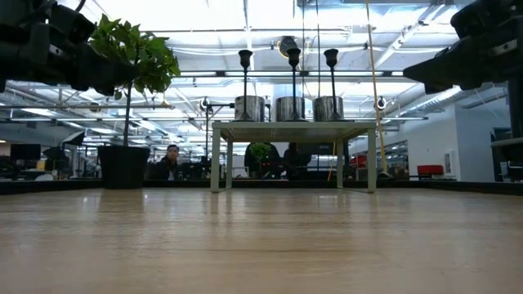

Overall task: Pick & Place candle stick holders
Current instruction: Return to Home Position

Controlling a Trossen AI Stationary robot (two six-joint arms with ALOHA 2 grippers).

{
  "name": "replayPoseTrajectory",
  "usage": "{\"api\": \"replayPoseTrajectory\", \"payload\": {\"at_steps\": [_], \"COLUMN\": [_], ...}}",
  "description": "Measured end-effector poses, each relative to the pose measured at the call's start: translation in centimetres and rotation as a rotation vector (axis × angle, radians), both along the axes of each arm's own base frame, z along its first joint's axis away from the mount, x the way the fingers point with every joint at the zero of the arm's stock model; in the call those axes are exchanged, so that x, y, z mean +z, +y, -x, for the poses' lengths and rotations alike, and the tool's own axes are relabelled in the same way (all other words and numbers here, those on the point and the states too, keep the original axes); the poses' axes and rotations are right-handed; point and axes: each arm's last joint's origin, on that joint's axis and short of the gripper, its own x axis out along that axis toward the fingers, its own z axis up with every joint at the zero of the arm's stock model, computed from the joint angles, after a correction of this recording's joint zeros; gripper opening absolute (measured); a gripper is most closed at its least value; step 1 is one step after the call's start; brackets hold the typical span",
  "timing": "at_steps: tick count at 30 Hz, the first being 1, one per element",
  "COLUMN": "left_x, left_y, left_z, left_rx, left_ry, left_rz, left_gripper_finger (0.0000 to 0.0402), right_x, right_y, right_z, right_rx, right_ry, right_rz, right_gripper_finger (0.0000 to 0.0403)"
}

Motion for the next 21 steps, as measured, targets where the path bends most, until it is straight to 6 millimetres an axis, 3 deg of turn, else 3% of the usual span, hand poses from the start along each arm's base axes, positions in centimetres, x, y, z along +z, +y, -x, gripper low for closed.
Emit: {"api": "replayPoseTrajectory", "payload": {"at_steps": [6,12,21], "left_x": [-0.2,-1.2,-1.4], "left_y": [0.0,0.0,0.0], "left_z": [0.0,-0.1,-0.1], "left_rx": [0.0,0.002,0.003], "left_ry": [0.011,-0.013,-0.022], "left_rz": [-0.023,-0.012,0.019], "left_gripper_finger": [0.0004,0.0019,0.0009], "right_x": [0.0,-0.2,-0.8], "right_y": [-0.4,-0.6,-0.7], "right_z": [0.6,1.2,1.7], "right_rx": [-0.031,-0.048,-0.05], "right_ry": [-0.007,-0.005,-0.022], "right_rz": [-0.002,-0.031,-0.052], "right_gripper_finger": [0.0,0.0,0.0]}}
